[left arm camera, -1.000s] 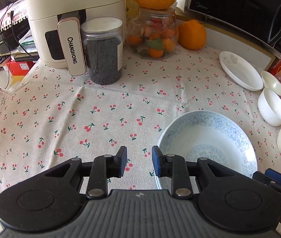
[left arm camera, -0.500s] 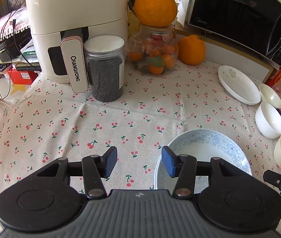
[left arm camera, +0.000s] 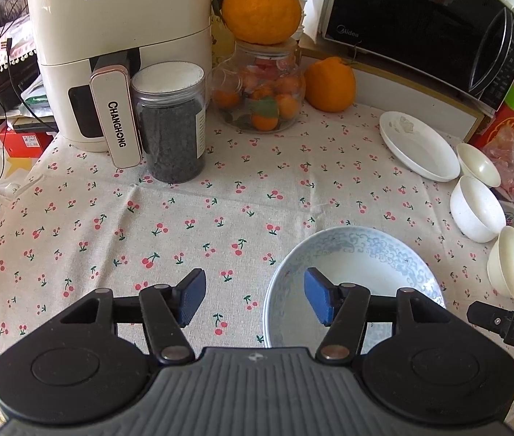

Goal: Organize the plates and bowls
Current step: 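Move both tools toward the plain white plate beside the bowls, then close the left tool on the white plate rim while the right tool grips it too, then lift the white plate with both tools and carry it over the blue-patterned plates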

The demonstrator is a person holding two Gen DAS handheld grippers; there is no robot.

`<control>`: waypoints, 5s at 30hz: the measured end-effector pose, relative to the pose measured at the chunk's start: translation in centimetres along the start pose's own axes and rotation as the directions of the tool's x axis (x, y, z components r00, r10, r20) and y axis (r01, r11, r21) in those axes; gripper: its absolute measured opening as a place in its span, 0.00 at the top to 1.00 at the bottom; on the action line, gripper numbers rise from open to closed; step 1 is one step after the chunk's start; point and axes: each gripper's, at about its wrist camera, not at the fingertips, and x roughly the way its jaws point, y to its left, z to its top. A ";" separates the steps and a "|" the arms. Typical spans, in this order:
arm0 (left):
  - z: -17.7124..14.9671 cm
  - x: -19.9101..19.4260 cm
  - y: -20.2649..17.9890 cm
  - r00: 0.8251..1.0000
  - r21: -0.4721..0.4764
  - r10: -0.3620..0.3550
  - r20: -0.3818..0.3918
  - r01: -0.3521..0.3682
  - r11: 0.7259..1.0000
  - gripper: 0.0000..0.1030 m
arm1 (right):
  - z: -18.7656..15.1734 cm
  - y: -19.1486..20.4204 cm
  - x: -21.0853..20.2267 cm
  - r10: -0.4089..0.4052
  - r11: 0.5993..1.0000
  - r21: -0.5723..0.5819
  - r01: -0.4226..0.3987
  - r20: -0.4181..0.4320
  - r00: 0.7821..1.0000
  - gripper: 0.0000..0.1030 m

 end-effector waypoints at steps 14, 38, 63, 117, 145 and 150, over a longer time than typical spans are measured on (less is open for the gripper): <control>0.8 -0.2 -1.3 0.998 0.024 0.016 0.052 -0.018 1.000 0.00 | 1.6 -0.4 -0.8 -0.055 0.996 -0.072 0.058 0.040 0.998 0.03; 8.4 4.7 -5.6 0.984 -0.073 -0.161 0.070 0.166 0.983 0.12 | 11.8 -9.9 0.3 0.157 0.931 0.272 -0.244 0.306 0.939 0.04; 14.0 17.4 -12.6 0.947 -0.160 -0.315 -0.067 0.302 0.940 0.73 | 19.2 -11.0 14.3 0.185 0.923 0.334 -0.193 0.058 0.981 0.56; 15.1 15.5 -11.5 0.947 -0.064 -0.323 0.000 0.322 0.945 0.90 | 19.6 -8.1 13.9 0.154 0.964 0.204 -0.173 0.106 0.982 0.91; 11.9 3.6 -8.9 0.965 0.054 -0.212 0.152 0.206 0.977 0.90 | 13.8 -3.3 4.4 0.245 0.962 0.083 -0.259 0.153 0.957 0.89; 9.6 1.6 -7.1 0.968 0.017 -0.200 0.151 0.200 0.980 0.89 | 11.3 -2.1 2.3 0.260 0.961 0.053 -0.270 0.149 0.954 0.89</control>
